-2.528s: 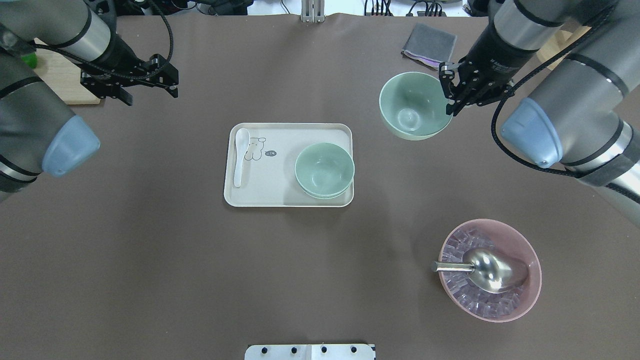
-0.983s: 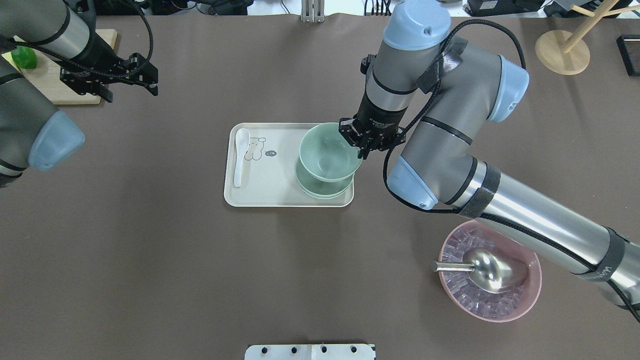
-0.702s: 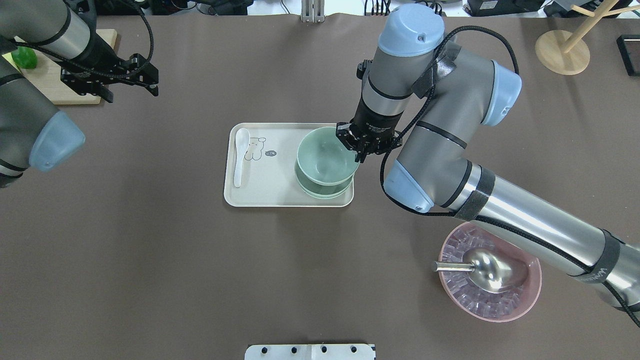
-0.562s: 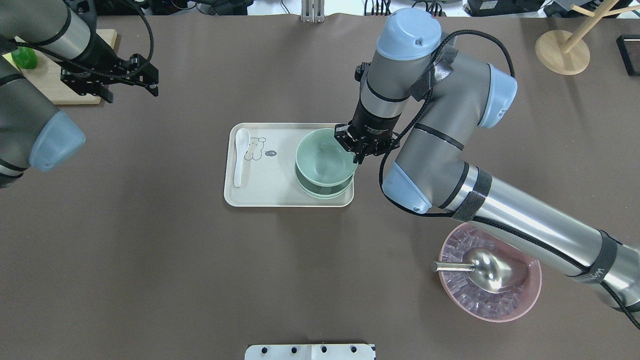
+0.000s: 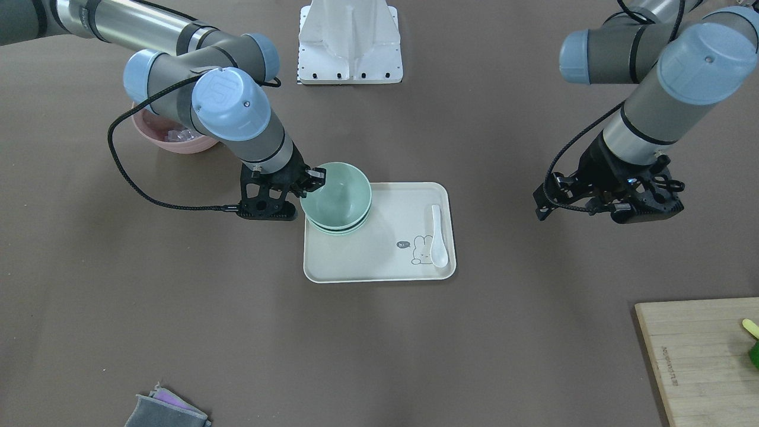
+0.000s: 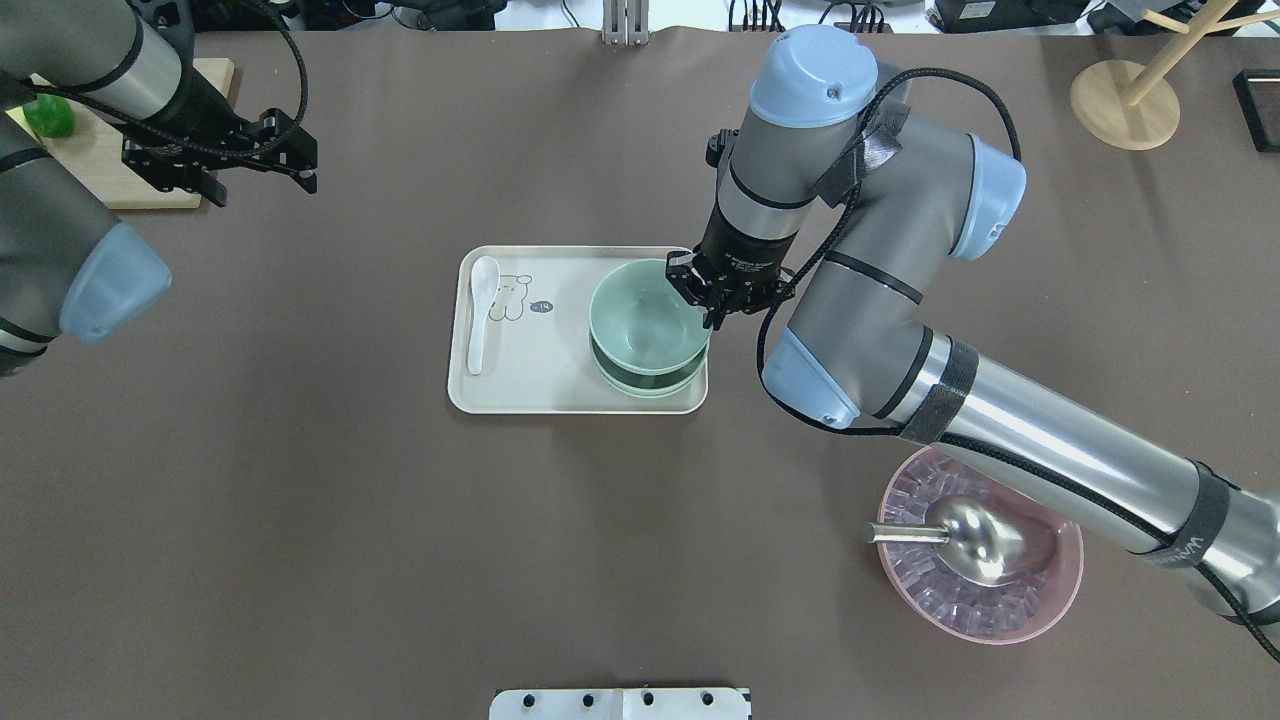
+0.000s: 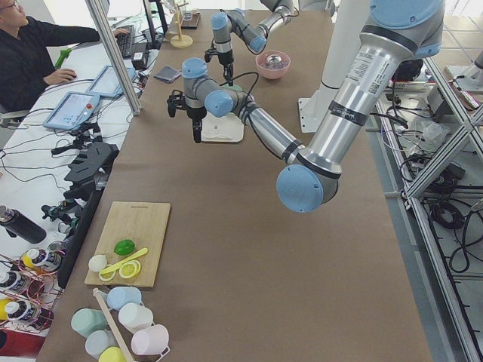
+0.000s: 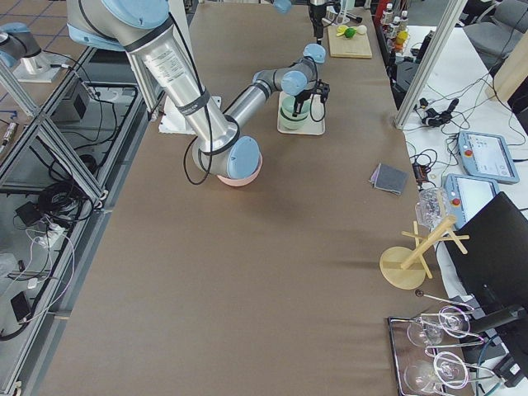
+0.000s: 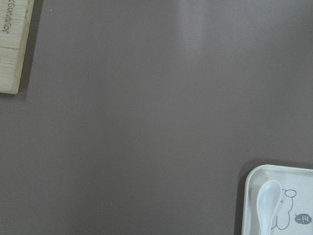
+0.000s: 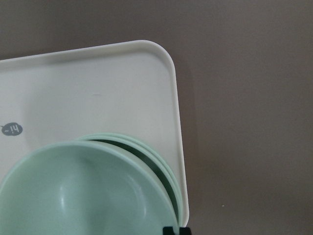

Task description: Stack green bowls together

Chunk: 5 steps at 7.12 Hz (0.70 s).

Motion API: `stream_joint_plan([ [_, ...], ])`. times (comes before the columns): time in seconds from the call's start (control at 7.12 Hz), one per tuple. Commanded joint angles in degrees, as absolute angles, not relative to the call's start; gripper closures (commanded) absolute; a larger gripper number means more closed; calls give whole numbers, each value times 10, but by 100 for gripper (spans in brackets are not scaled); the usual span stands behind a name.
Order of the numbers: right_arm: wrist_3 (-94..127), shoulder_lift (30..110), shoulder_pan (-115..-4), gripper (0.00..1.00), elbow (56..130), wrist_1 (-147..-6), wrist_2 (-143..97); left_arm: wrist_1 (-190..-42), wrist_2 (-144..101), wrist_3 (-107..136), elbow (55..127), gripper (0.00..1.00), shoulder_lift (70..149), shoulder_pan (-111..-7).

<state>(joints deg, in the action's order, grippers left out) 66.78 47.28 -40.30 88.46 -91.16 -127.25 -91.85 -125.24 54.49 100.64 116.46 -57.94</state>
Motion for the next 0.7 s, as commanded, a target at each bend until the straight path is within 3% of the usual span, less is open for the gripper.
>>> stream_joint_plan([
  [0.0, 666, 474, -400, 100, 883, -911, -1272, -918, -1252, 546, 1006, 2, 1165, -579],
  [0.56, 666, 475, -393, 100, 882, -911, -1266, -918, -1252, 546, 1006, 2, 1165, -579],
])
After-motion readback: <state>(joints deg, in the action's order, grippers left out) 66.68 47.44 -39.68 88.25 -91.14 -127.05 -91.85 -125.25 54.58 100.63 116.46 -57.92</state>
